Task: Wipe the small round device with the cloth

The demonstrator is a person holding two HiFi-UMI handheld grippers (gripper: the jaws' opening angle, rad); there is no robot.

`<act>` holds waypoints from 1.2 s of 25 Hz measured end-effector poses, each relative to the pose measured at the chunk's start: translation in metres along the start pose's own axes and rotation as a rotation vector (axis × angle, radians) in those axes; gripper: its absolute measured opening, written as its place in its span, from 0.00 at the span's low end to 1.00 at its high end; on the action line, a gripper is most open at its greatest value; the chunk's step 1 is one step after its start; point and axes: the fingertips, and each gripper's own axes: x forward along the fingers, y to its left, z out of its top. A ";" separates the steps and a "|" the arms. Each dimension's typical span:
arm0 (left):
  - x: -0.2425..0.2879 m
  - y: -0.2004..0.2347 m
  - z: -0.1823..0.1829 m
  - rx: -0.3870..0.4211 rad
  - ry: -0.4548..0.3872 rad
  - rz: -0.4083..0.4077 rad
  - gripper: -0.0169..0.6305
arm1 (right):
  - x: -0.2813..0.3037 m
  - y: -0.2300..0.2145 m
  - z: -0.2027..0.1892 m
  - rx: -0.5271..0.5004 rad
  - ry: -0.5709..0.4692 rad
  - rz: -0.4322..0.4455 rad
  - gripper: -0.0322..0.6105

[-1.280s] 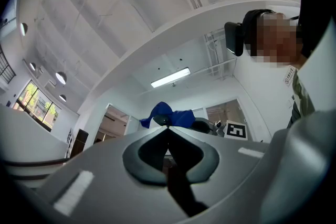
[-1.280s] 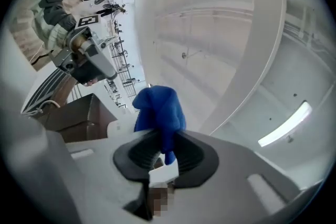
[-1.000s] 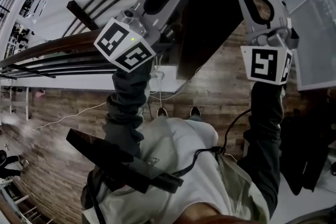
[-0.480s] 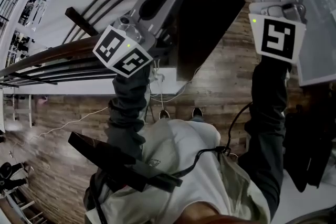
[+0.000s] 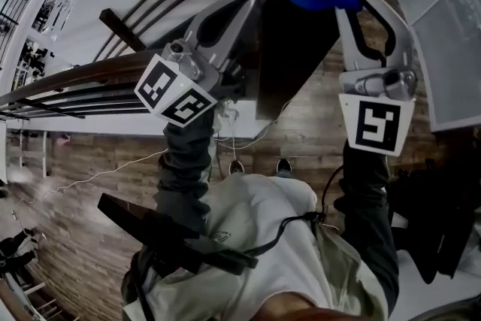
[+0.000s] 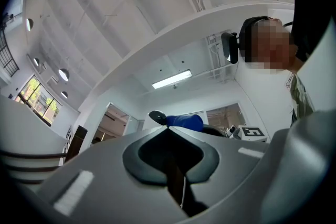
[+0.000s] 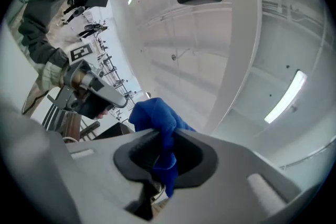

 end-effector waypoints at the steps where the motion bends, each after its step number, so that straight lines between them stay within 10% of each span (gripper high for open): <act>1: -0.002 -0.002 -0.001 -0.002 -0.004 0.002 0.02 | -0.010 0.001 0.002 0.029 -0.017 -0.020 0.14; 15: -0.029 -0.029 -0.022 -0.040 -0.032 0.065 0.02 | -0.091 0.027 -0.019 0.474 -0.135 -0.074 0.14; 30: -0.038 -0.051 -0.036 -0.010 -0.017 0.145 0.02 | -0.109 0.031 -0.028 0.554 -0.187 -0.021 0.13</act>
